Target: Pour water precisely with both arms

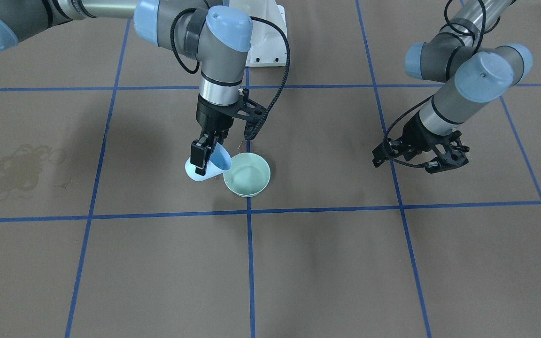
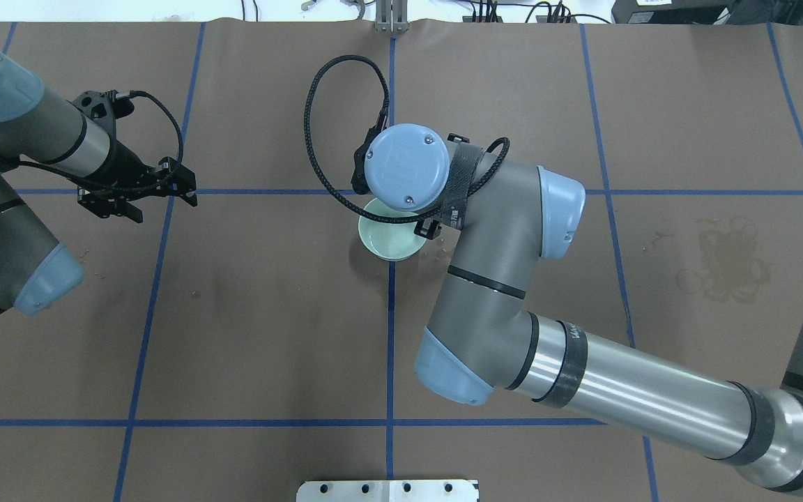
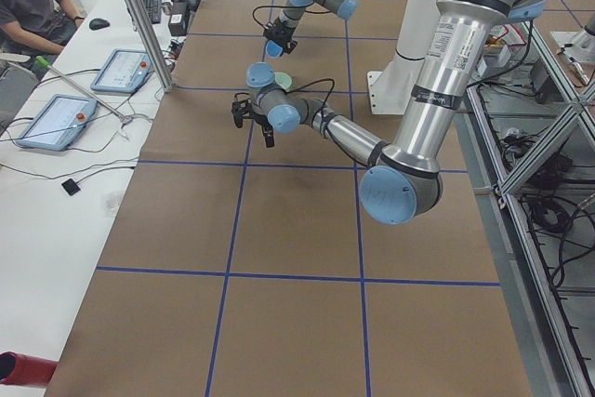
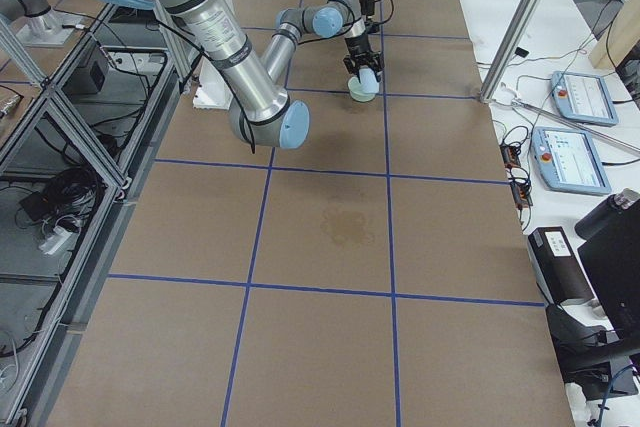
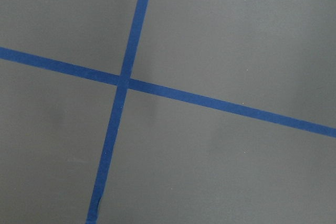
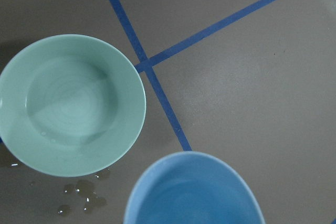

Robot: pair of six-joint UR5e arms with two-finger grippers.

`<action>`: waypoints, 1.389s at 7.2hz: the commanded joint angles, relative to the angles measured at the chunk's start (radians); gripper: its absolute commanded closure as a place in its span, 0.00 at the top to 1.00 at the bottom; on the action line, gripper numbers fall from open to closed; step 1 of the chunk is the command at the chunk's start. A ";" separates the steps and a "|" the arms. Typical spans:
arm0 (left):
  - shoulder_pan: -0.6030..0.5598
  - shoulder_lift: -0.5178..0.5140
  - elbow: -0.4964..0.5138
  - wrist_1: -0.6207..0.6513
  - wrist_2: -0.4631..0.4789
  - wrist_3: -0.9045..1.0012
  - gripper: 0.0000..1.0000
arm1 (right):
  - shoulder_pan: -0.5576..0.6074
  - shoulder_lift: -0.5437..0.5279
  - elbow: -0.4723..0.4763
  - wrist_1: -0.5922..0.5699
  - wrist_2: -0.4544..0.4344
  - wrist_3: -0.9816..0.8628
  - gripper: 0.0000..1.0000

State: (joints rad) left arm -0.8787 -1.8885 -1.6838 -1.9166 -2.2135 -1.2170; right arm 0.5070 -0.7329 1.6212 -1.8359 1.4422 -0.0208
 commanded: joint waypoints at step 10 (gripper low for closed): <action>-0.059 0.078 0.006 -0.032 -0.052 0.151 0.99 | -0.093 0.056 -0.109 -0.080 -0.334 -0.436 0.00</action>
State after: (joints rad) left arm -0.9361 -1.8115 -1.6810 -1.9476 -2.2642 -1.0697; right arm 0.4245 -0.6816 1.5122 -1.8896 1.1529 -0.4164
